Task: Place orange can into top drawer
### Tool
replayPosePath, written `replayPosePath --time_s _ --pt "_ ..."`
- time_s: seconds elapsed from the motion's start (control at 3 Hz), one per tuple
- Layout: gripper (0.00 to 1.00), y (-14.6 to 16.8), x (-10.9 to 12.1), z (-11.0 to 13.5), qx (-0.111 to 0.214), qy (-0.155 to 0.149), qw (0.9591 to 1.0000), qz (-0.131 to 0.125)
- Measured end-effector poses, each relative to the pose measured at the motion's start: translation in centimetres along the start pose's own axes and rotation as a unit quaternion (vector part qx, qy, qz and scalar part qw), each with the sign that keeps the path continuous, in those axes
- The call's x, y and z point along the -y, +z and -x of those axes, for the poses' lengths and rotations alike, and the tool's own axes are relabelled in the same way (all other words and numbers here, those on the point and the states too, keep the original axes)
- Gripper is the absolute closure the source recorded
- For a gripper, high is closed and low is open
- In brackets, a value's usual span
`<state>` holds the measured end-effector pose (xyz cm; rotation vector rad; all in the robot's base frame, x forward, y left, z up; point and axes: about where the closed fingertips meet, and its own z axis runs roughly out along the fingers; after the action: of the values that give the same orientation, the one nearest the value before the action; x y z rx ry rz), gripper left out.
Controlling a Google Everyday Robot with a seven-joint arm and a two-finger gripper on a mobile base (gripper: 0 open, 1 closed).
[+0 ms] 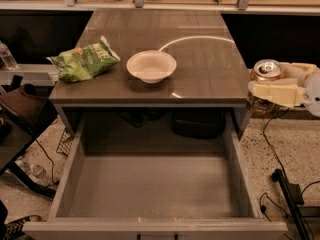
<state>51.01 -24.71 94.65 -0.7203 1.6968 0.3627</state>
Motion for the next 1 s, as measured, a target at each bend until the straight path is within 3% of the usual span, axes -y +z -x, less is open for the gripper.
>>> replayPosePath --time_s 0.33,0.67,1.0 --pt "1.0 0.3 -1.0 -1.1 -0.002 0.001 1.0 0.008" --pt "1.0 1.0 -5.0 -6.0 0.007 0.029 0.999 0.033" --pt "1.0 2.9 -9.5 -9.3 0.014 0.049 0.9957 0.077"
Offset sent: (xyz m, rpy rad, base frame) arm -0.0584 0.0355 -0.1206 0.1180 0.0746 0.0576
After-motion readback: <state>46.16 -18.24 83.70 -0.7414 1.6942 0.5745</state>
